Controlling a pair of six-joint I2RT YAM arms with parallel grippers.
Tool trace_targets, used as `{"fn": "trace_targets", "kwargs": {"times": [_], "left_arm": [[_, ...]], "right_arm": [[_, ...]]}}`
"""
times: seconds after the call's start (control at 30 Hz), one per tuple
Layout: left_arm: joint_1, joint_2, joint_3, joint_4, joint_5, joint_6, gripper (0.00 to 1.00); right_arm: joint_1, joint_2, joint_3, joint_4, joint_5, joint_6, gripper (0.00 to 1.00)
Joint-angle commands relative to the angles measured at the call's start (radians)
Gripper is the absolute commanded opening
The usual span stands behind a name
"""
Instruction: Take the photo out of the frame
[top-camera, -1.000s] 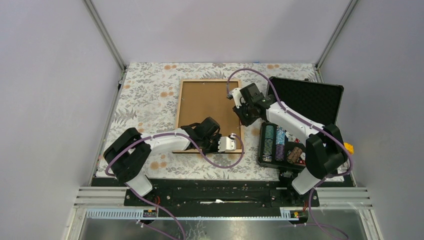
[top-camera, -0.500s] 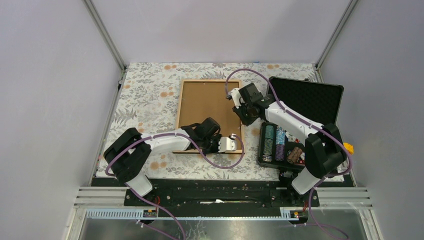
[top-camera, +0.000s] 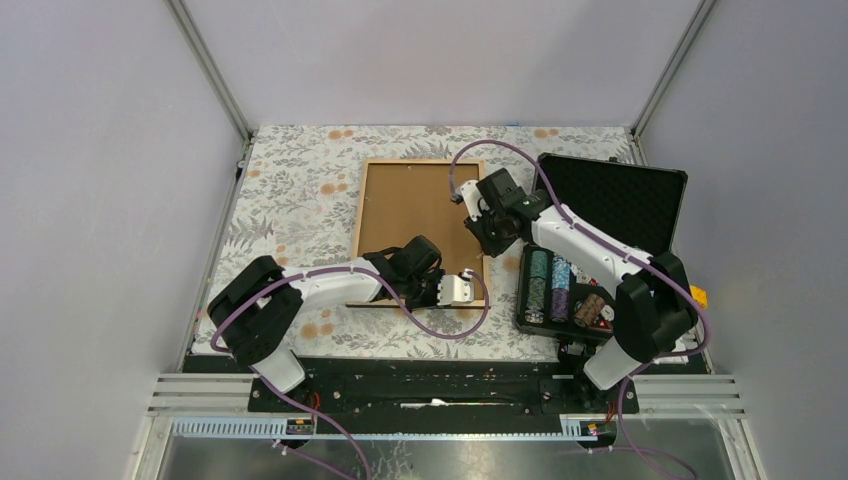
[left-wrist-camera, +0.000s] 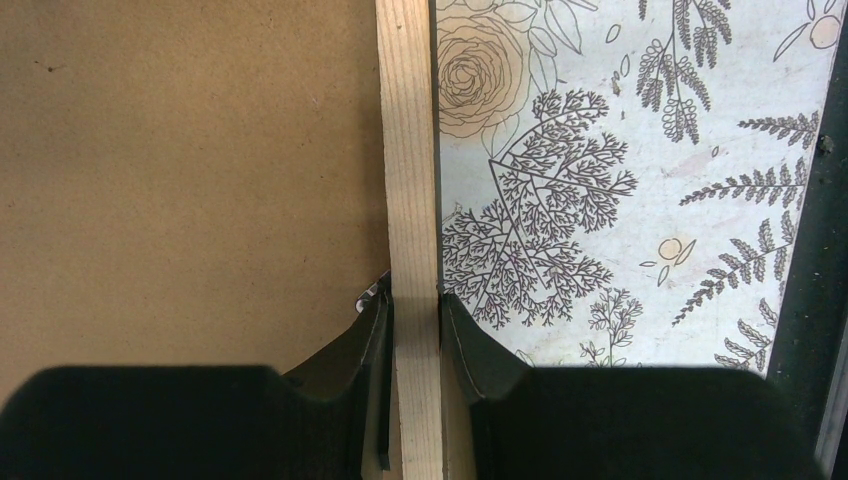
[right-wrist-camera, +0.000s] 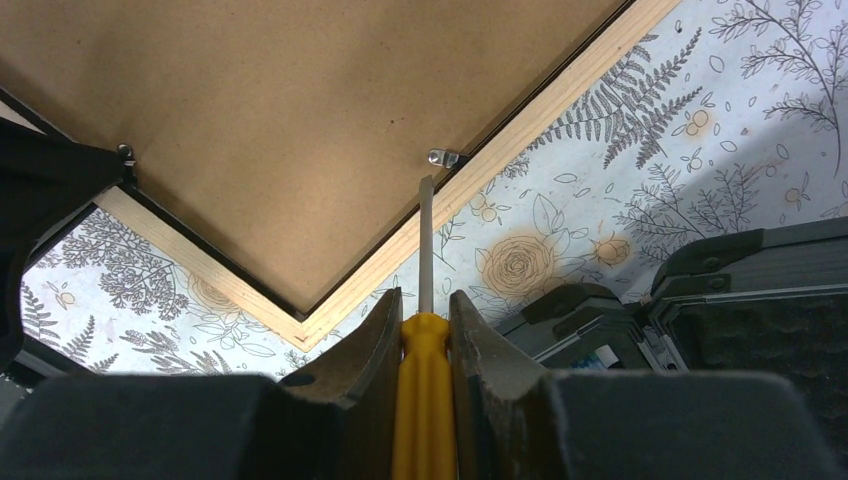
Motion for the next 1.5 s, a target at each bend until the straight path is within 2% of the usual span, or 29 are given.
{"fn": "trace_targets", "kwargs": {"times": [0.0, 0.33, 0.57, 0.9, 1.3, 1.47], "left_arm": [[-0.025, 0.022, -0.041, -0.063, 0.059, 0.000, 0.14], [-0.025, 0.022, -0.041, -0.061, 0.058, 0.001, 0.14], [-0.026, 0.026, -0.038, -0.062, 0.056, 0.001, 0.14], [-0.025, 0.028, -0.038, -0.062, 0.055, 0.002, 0.14], [-0.026, 0.027, -0.040, -0.062, 0.055, 0.008, 0.14], [-0.026, 0.027, -0.039, -0.061, 0.054, 0.008, 0.14]], "right_arm": [[0.013, 0.027, 0.031, -0.006, 0.038, -0.008, 0.00], [0.032, 0.057, 0.013, 0.040, 0.135, -0.032, 0.00], [0.034, 0.071, 0.014, 0.069, 0.128, -0.030, 0.00], [0.033, 0.104, 0.036, 0.057, -0.011, 0.023, 0.00], [0.033, 0.120, 0.069, 0.030, -0.097, 0.046, 0.00], [0.032, 0.116, 0.078, 0.010, -0.086, 0.039, 0.00]]}}
